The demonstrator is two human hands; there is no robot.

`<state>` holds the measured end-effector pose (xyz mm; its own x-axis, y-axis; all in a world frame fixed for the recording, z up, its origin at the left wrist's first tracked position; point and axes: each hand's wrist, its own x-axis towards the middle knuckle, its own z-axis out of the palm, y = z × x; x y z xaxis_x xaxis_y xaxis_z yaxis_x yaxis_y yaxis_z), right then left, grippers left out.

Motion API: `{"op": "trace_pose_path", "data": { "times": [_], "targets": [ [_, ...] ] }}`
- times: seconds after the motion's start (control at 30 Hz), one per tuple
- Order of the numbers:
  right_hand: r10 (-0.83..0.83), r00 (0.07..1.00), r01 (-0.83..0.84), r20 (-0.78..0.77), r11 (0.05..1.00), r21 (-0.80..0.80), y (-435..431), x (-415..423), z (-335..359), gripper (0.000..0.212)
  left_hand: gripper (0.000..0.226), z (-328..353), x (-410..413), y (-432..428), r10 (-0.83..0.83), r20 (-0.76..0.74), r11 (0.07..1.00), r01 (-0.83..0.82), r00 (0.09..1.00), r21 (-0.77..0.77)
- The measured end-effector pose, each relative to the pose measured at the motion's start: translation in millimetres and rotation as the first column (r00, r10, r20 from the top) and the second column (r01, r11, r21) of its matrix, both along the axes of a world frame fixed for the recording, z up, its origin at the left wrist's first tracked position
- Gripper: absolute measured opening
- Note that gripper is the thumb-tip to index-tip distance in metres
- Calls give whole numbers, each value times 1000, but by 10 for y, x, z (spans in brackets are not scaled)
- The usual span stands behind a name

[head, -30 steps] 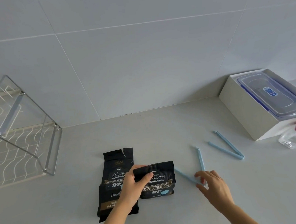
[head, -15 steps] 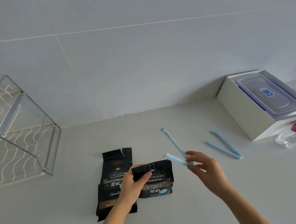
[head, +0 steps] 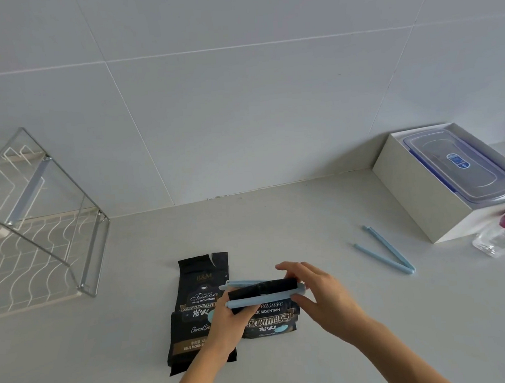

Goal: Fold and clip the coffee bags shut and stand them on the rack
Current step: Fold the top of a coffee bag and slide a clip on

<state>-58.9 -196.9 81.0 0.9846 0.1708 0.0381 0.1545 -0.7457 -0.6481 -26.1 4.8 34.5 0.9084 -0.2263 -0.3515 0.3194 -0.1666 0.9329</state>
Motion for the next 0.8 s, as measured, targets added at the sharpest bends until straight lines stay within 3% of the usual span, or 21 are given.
{"op": "trace_pose_path", "data": {
  "times": [0.17, 0.3, 0.43, 0.67, 0.8],
  "targets": [
    [47, 999, -48, -12, 997, -64, 122, 95, 46, 57, 30, 69, 4, -73, -5, 24, 986, 1, 1000, 167],
    [141, 990, -139, -5, 968, -207, 335, 180, 110, 51, 7, 74, 0, -73, -36, 104, 984, 17, 994, 179],
    [216, 976, -215, -31, 930, -297, 510, 262, 182, 42, 32, 57, 24, -69, -48, 134, 967, 13, 990, 253],
    [276, 961, -271, -32, 902, -337, 739, 310, 250, 29, 41, -29, 23, -34, -140, 202, 908, 45, 969, 417],
    [296, 955, -278, -4, 892, -356, 850, 319, 242, 25, 38, -104, 43, 7, -143, 289, 874, -16, 947, 485]
  ]
}}
